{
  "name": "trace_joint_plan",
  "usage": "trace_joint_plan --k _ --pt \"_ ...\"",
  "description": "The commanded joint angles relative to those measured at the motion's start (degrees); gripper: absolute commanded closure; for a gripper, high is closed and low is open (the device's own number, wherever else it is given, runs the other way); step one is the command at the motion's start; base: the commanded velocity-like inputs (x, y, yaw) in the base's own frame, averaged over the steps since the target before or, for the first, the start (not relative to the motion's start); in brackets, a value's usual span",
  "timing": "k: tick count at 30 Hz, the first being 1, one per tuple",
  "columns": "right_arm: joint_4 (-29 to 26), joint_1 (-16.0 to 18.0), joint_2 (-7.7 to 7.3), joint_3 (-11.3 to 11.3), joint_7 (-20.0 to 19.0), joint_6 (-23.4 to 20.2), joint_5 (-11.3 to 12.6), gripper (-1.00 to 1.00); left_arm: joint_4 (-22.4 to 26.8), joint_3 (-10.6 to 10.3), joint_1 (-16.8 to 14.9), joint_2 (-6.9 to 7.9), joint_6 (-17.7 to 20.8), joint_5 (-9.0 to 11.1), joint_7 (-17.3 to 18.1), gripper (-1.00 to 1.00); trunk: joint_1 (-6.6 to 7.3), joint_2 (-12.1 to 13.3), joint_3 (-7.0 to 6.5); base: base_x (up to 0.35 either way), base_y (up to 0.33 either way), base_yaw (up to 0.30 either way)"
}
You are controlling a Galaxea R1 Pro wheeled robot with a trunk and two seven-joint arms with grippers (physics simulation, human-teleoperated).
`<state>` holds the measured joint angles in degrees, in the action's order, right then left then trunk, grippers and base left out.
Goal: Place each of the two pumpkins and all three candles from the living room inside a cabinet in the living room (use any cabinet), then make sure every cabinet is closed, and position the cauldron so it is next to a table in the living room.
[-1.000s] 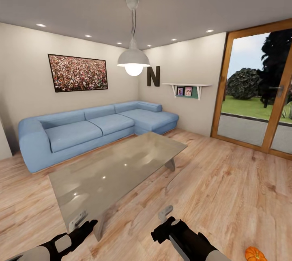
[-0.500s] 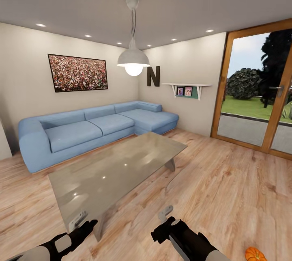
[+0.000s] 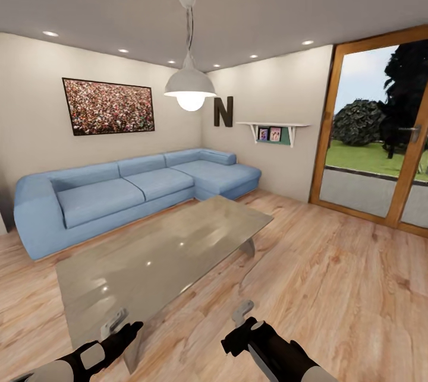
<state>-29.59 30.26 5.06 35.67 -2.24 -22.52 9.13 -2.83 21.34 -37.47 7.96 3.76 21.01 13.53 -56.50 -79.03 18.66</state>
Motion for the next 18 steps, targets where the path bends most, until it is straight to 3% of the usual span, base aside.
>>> trace_joint_plan --k 1,5,10,18 --pt "-0.06 0.06 -0.05 0.28 0.14 -0.24 0.56 -1.0 -0.16 0.02 -0.1 0.04 0.2 0.61 0.27 -1.0 -0.03 -0.04 0.07 0.283 -0.137 0.0" --pt "-0.06 0.06 -0.05 0.28 0.1 -0.24 0.6 -1.0 -0.16 0.02 -0.07 0.04 0.19 0.61 0.27 -1.0 -0.03 -0.04 0.06 0.283 -0.138 -0.093" --pt "-0.07 0.05 -0.05 0.25 0.11 -0.24 0.61 -1.0 -0.16 0.02 -0.1 0.04 0.19 0.61 0.27 -1.0 -0.03 -0.04 -0.03 0.269 -0.121 -0.248" --pt "-0.07 0.06 -0.05 0.19 0.13 -0.24 0.63 -1.0 -0.16 0.02 -0.08 0.04 0.19 0.61 0.27 -1.0 -0.03 -0.04 -0.1 0.056 -0.022 -0.12"
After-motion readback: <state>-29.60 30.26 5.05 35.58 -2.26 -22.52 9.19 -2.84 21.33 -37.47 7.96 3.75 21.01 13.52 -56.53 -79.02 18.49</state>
